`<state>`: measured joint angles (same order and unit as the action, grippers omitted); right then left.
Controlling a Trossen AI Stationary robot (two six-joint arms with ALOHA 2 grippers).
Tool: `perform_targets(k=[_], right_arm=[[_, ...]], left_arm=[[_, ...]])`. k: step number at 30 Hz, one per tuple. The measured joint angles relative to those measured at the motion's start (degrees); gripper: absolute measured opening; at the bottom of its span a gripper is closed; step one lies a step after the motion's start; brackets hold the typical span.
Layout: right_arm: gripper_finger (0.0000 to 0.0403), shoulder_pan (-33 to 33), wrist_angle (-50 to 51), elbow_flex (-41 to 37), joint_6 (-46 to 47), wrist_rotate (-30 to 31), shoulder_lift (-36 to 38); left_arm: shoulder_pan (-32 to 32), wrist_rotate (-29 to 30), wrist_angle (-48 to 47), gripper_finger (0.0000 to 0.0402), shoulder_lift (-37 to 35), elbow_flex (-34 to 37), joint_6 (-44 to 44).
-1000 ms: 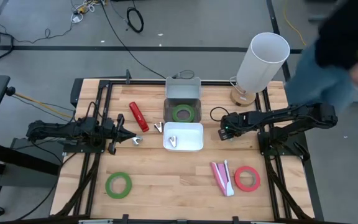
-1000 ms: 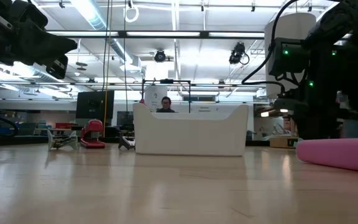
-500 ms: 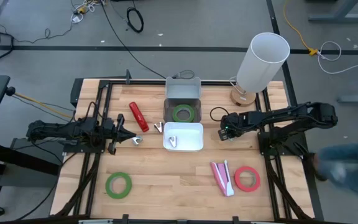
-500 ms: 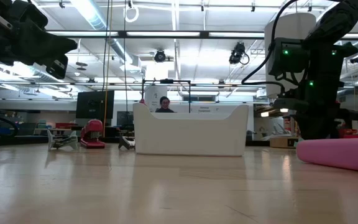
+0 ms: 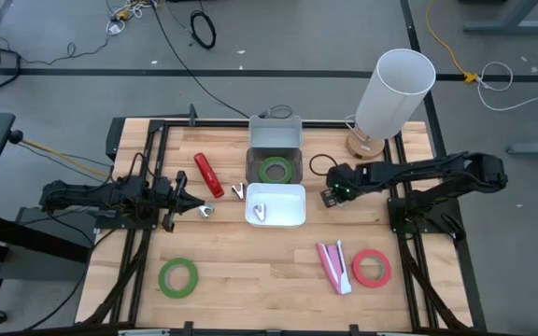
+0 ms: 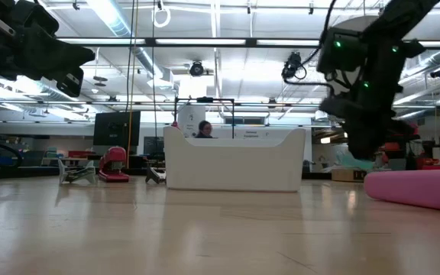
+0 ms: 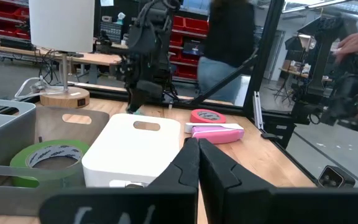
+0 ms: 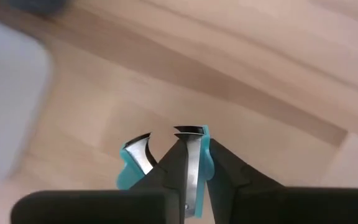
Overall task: Pick and place Stapler, Stapler remover, tape
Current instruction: Put the light blue staple remover in the white bin
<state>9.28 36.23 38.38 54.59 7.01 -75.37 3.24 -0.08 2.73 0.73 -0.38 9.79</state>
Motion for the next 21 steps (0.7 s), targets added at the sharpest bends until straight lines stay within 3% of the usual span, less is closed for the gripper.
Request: perform_targets(k=[16,21], right_arm=[[0.0045,0.24,-0.7,15.0,-8.84,1.14,-0.11],[0.0045,-0.17,-0.74,18.96,-11.9,0.03,-3.76]], left_arm=[[-0.02,0.02,0.0,0.0003,0.0,-0.02,-0.01],[-0.01,0.02,-0.01,0.0003,0.0,-0.02,0.01]])
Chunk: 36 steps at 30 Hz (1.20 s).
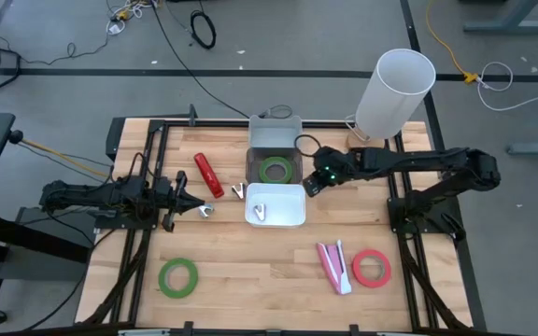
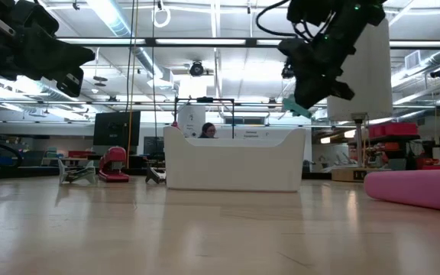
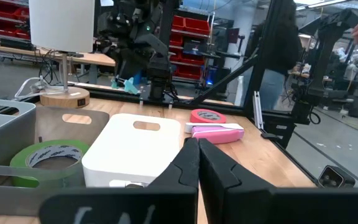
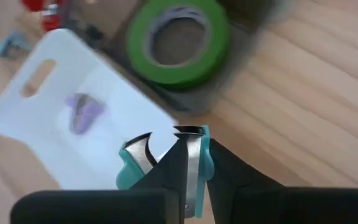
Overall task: Pick and place Stapler, Stapler remover, tape
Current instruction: Put the light blue staple remover in the white bin
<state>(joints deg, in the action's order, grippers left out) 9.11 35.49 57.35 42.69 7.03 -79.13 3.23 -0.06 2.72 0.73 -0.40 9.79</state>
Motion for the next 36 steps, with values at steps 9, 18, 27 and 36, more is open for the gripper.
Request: perform_targets(k=[9,18,27,36], right_arm=[[0.0045,-1.65,-1.1,7.88,-4.74,-2.7,-9.52],[0.0046,-3.87,-4.96,13.4,-7.91,-6.69,-17.26],[0.0046,-4.9,-8.18,13.46,-6.9,-8.15,-18.8],[0.0054,-4.85,-8.07,13.42,-7.23,-10.3,-18.8]], left_arm=[[0.01,0.0,0.0,0.0003,-0.01,0.01,0.01],[0.01,-0.02,0.0,0.0003,0.0,0.0,-0.01],[0.01,-0.01,0.01,0.0003,0.0,0.0,-0.01],[0.01,-0.02,0.01,0.0003,0.0,0.0,0.0]])
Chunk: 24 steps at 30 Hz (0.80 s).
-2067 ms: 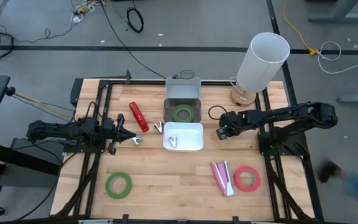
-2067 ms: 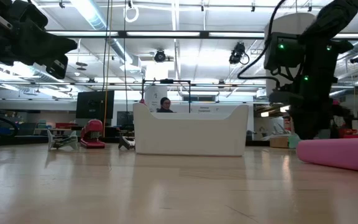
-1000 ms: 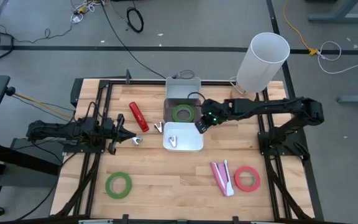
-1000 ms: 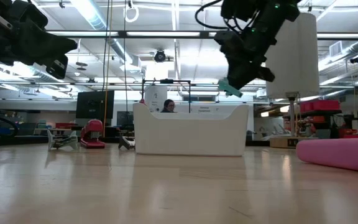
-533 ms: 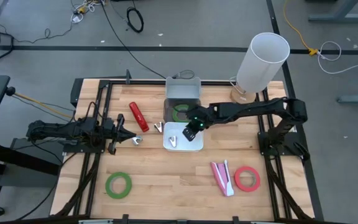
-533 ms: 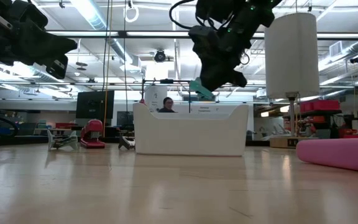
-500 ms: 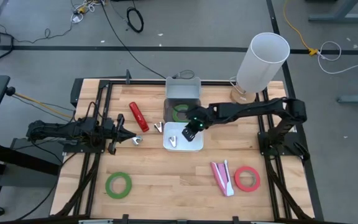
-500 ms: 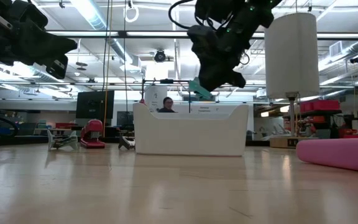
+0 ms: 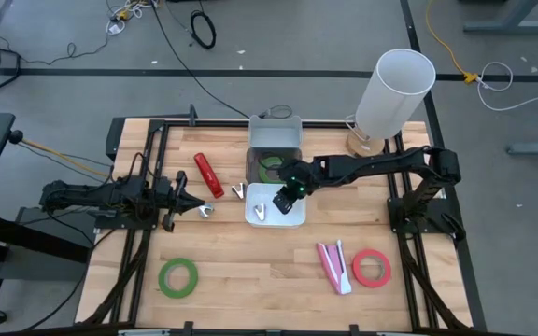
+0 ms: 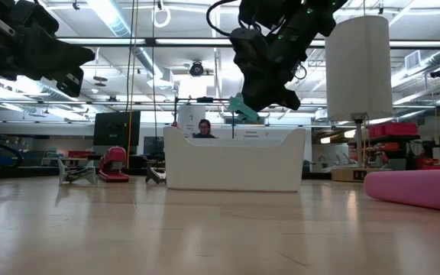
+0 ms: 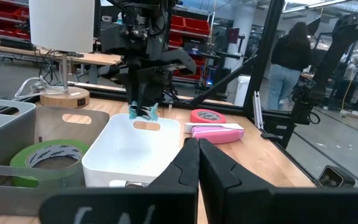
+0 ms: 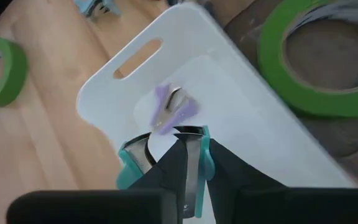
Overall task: Pick and place Stapler, Stapler remover, tape
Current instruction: Put the light blue staple remover in the white bin, then put the pink stapler in the gray bin
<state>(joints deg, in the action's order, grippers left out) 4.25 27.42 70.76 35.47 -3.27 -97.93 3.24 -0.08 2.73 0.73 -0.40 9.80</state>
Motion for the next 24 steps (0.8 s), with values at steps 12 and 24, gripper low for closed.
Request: perform_targets(k=[12,24], right_arm=[[0.0205,-2.09,-0.85,-0.02,-1.71,2.33,0.0],[0.026,-4.29,0.27,-0.04,-4.48,-1.94,1.03]], left_arm=[[0.0,0.0,0.01,0.0003,0.0,0.02,0.0],[-0.01,0.0,0.01,0.0003,0.0,0.01,-0.02]])
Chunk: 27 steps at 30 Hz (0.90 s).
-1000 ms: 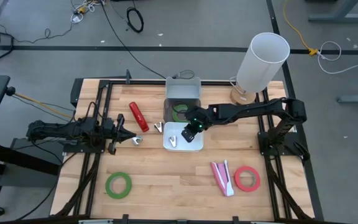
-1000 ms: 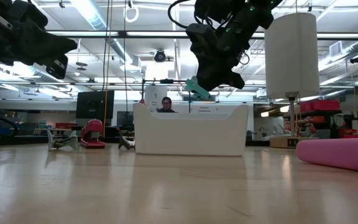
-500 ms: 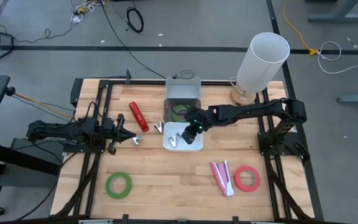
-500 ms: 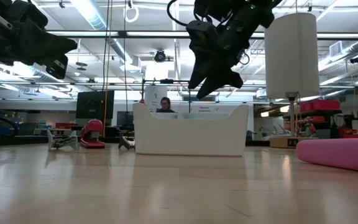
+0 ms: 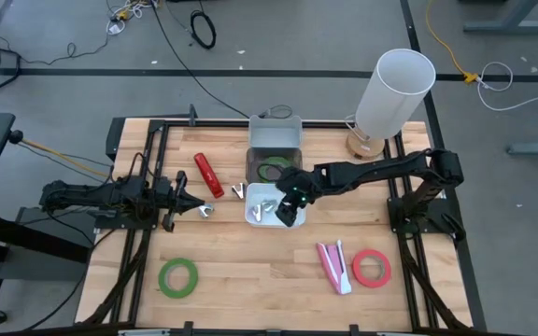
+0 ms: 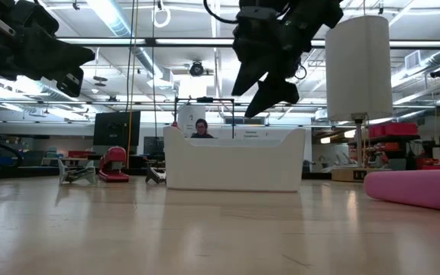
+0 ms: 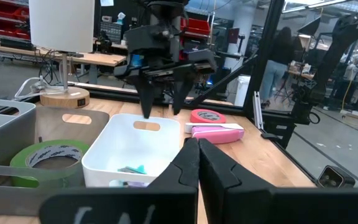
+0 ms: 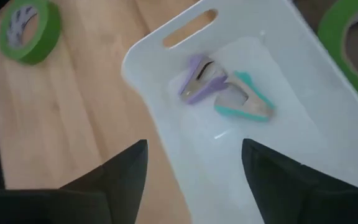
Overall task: Pick and place Stapler, Stapler remover, tape
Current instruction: Put the pink stapler in the gray bin
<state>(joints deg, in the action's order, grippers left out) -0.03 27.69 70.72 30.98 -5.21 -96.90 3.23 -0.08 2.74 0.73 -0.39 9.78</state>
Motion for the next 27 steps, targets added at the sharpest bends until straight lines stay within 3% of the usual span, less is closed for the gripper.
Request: perform_targets(k=[15,27], right_arm=[[0.024,-4.7,11.38,-0.3,-5.16,-0.2,10.14],[0.024,-13.69,12.03,-3.77,0.13,4.27,12.57]], left_arm=[[0.01,0.0,0.0,0.0003,0.0,-0.01,0.01],[0.01,0.0,0.0,0.0003,0.0,-0.01,0.01]])
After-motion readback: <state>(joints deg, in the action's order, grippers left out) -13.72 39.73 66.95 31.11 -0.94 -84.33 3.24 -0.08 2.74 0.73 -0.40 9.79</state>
